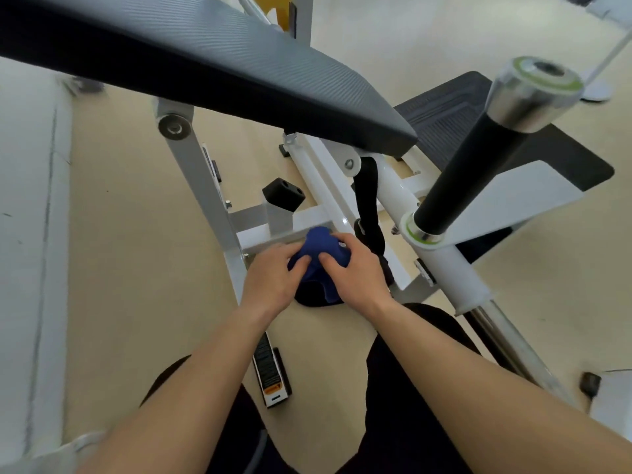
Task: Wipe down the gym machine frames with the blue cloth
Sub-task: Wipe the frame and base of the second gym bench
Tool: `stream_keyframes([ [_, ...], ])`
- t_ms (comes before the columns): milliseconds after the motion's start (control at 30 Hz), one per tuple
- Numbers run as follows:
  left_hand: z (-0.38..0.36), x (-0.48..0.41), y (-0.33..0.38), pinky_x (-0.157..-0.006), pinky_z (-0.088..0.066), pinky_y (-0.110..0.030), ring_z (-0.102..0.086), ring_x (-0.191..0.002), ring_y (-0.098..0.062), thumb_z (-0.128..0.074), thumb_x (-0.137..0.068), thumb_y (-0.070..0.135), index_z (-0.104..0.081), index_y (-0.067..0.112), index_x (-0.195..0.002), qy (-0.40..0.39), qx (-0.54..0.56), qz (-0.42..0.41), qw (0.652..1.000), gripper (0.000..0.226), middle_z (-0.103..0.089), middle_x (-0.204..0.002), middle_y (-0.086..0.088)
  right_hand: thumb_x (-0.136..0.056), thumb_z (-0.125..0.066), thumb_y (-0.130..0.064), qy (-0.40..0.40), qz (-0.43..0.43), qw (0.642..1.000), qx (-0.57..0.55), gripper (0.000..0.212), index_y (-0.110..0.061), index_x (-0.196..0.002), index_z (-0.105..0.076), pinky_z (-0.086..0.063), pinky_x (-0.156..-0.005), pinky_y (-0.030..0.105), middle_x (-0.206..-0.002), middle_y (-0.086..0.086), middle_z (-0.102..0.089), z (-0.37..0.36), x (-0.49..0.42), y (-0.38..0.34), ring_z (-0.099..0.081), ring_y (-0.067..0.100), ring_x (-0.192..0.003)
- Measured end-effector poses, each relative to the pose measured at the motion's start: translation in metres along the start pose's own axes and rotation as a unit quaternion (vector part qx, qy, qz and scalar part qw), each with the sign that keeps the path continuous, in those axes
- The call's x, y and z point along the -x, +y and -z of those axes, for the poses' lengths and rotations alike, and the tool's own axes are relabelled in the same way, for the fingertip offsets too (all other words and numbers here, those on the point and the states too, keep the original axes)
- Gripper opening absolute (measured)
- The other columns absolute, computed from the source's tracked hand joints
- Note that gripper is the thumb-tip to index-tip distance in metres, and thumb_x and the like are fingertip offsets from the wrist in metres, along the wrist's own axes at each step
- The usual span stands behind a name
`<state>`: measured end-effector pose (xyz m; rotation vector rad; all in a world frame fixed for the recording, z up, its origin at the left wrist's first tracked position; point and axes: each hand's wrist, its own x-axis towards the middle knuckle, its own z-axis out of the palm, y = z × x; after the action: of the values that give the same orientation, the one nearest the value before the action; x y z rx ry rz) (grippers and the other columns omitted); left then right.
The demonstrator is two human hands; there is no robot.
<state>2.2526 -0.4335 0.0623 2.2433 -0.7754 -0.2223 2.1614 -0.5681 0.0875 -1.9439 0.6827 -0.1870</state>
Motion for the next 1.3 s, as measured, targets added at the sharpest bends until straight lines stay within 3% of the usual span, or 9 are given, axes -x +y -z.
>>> stream_keyframes([
  [267,0.003,0.011,0.006,-0.077,-0.049,-0.03,-0.059,-0.088,-0.009,-0.057,-0.094,0.036,-0.069,0.035,-0.115,-0.049,0.011,0.059,0.997,0.024,-0.068,-0.1,0.01,-0.096,-0.062,-0.031,-0.019,-0.036,0.999,-0.006,0.03,-0.032,-0.126,-0.056,-0.046,-0.069,0.011,-0.1,-0.022,-0.061,0.004,0.016,0.0,-0.06,-0.006,-0.089],
  [400,0.027,0.027,0.018,-0.08,-0.05,-0.032,-0.06,-0.089,-0.008,-0.057,-0.095,0.034,-0.069,0.034,-0.116,-0.068,0.018,0.122,0.99,0.025,-0.069,-0.103,0.01,-0.098,-0.059,-0.029,-0.048,-0.061,0.997,-0.013,0.022,-0.042,-0.114,-0.05,-0.048,-0.075,0.016,-0.096,-0.024,-0.059,-0.003,0.035,-0.02,-0.059,-0.005,-0.088],
  [500,0.058,0.052,0.038,-0.081,-0.053,-0.036,-0.063,-0.088,-0.011,-0.059,-0.094,0.026,-0.072,0.029,-0.113,-0.076,0.043,0.193,0.977,0.023,-0.072,-0.099,0.008,-0.099,-0.057,-0.03,-0.085,-0.095,0.992,-0.009,0.022,-0.038,-0.119,-0.052,-0.047,-0.074,0.017,-0.098,-0.02,-0.06,-0.007,0.061,-0.05,-0.059,-0.002,-0.089],
  [667,0.124,0.087,0.072,-0.079,-0.052,-0.034,-0.065,-0.089,-0.016,-0.059,-0.093,0.025,-0.072,0.028,-0.111,-0.065,0.016,0.303,0.951,0.023,-0.073,-0.1,0.005,-0.098,-0.056,-0.024,-0.169,-0.127,0.977,-0.011,0.014,-0.031,-0.11,-0.057,-0.046,-0.069,0.017,-0.094,-0.016,-0.064,-0.006,0.087,-0.117,-0.062,0.003,-0.087],
  [767,0.169,0.099,0.101,-0.082,-0.053,-0.039,-0.065,-0.091,-0.019,-0.061,-0.09,0.025,-0.073,0.027,-0.11,-0.041,0.013,0.346,0.937,0.023,-0.074,-0.101,0.002,-0.097,-0.057,-0.023,-0.203,-0.12,0.972,0.003,0.019,-0.02,-0.115,-0.061,-0.046,-0.071,0.021,-0.099,-0.008,-0.066,0.004,0.099,-0.161,-0.062,0.007,-0.087],
  [900,0.228,0.099,0.152,-0.082,-0.052,-0.035,-0.065,-0.094,-0.018,-0.061,-0.09,0.033,-0.071,0.028,-0.113,-0.056,-0.016,0.37,0.927,0.026,-0.073,-0.103,0.004,-0.097,-0.057,-0.024,-0.233,-0.106,0.966,0.027,0.021,-0.02,-0.117,-0.061,-0.043,-0.07,0.022,-0.1,-0.005,-0.064,0.037,0.106,-0.225,-0.06,0.012,-0.088],
  [1033,0.284,0.09,0.215,-0.083,-0.053,-0.036,-0.065,-0.092,-0.019,-0.058,-0.09,0.04,-0.071,0.028,-0.109,-0.092,-0.027,0.396,0.913,0.026,-0.072,-0.103,0.006,-0.097,-0.055,-0.023,-0.259,-0.076,0.961,0.056,0.024,-0.019,-0.12,-0.06,-0.043,-0.06,0.014,-0.097,-0.005,-0.063,0.091,0.113,-0.292,-0.06,0.01,-0.081],
  [1167,0.332,0.082,0.283,-0.082,-0.051,-0.033,-0.064,-0.096,-0.017,-0.055,-0.092,0.042,-0.072,0.026,-0.11,-0.096,-0.036,0.383,0.918,0.029,-0.072,-0.105,0.007,-0.097,-0.055,-0.025,-0.265,-0.018,0.958,0.108,0.023,-0.017,-0.118,-0.06,-0.05,-0.076,0.032,-0.098,-0.001,-0.064,0.152,0.121,-0.358,-0.061,0.018,-0.087],
  [1300,0.357,0.071,0.335,-0.081,-0.046,-0.03,-0.062,-0.097,-0.016,-0.053,-0.096,0.044,-0.07,0.024,-0.112,-0.091,-0.035,0.36,0.928,0.031,-0.07,-0.108,0.006,-0.097,-0.055,-0.029,-0.249,0.025,0.96,0.13,0.026,-0.019,-0.122,-0.058,-0.047,-0.077,0.029,-0.102,-0.002,-0.064,0.209,0.117,-0.397,-0.059,0.016,-0.089],
])
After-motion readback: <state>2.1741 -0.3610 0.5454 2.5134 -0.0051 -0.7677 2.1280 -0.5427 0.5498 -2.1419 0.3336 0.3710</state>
